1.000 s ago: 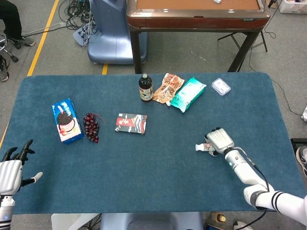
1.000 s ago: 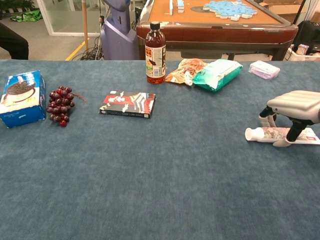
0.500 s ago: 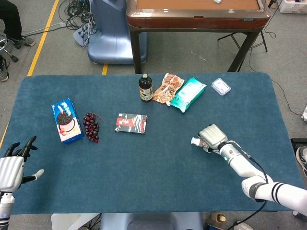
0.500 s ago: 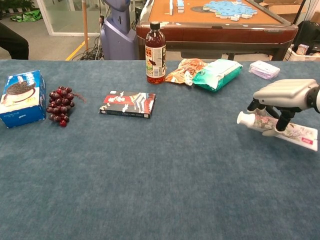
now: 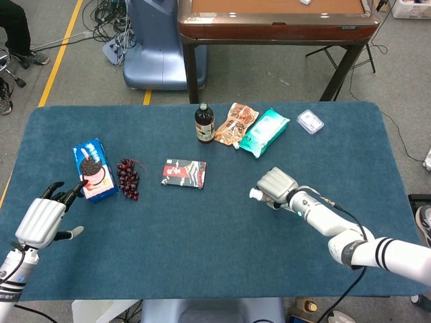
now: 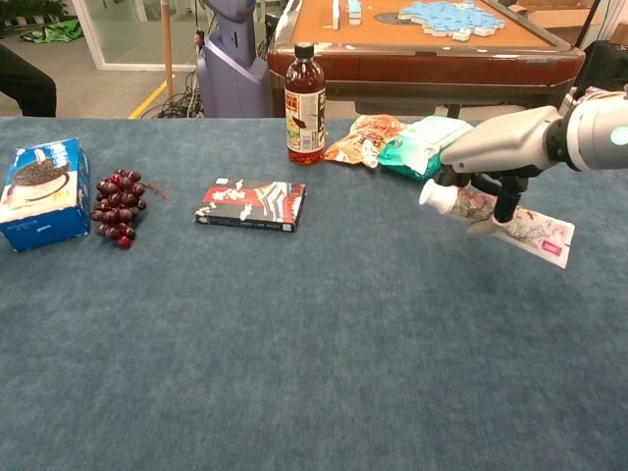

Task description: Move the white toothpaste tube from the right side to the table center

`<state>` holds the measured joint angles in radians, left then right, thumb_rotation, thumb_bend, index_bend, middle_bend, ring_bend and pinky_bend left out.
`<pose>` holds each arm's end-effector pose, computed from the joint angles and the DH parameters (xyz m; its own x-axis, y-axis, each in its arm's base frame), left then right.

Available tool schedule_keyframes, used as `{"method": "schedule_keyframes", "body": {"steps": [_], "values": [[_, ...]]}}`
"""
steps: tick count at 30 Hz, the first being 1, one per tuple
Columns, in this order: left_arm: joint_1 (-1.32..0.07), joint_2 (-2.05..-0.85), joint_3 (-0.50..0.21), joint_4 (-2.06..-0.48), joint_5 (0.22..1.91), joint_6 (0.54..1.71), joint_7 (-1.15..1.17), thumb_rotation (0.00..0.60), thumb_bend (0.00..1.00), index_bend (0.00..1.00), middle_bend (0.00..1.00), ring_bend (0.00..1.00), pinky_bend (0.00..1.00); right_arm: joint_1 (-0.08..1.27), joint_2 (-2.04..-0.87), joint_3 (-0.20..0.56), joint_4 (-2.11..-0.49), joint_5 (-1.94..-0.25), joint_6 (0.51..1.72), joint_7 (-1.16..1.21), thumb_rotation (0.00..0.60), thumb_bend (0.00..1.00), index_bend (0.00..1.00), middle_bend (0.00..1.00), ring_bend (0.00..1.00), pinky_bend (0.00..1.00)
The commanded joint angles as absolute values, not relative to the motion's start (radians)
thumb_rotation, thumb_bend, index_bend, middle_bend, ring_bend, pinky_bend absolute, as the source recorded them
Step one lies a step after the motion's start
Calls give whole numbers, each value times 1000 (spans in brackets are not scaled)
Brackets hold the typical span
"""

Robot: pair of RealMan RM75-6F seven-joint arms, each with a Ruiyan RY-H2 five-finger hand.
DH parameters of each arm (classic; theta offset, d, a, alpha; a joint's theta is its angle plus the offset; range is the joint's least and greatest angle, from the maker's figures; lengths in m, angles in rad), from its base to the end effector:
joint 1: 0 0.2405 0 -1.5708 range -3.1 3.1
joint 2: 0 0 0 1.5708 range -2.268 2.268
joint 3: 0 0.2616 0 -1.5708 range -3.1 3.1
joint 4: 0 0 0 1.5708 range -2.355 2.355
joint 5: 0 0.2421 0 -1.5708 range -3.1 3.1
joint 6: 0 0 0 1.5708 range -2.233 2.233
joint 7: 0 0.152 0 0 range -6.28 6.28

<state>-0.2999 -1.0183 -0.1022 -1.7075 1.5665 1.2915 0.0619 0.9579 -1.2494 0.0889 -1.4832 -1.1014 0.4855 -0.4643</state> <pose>-0.2633 0.2636 0.1322 0.4869 0.0338 0.8728 0.8425 -0.2820 -0.4590 -0.1660 -0.4030 -0.0029 0.8415 -0.3117 0.4412 -0.5317 -0.6221 0.5747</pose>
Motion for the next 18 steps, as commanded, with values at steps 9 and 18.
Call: {"method": "schedule_keyframes", "body": {"steps": [9,18], "values": [[-384,-1014,-93,-1685,1615,1206,33,600,94,71,348,412,122,1090,-1233,32,-1532,-1098,406,-535,600,956,860,728,687,353],[-499,-1003,-73,-1682,1712,1091,33,600,94,86,398,436,122,1225,-1267,5,-1510,-1049,346,-567,600,962,885,743,692,353]]}}
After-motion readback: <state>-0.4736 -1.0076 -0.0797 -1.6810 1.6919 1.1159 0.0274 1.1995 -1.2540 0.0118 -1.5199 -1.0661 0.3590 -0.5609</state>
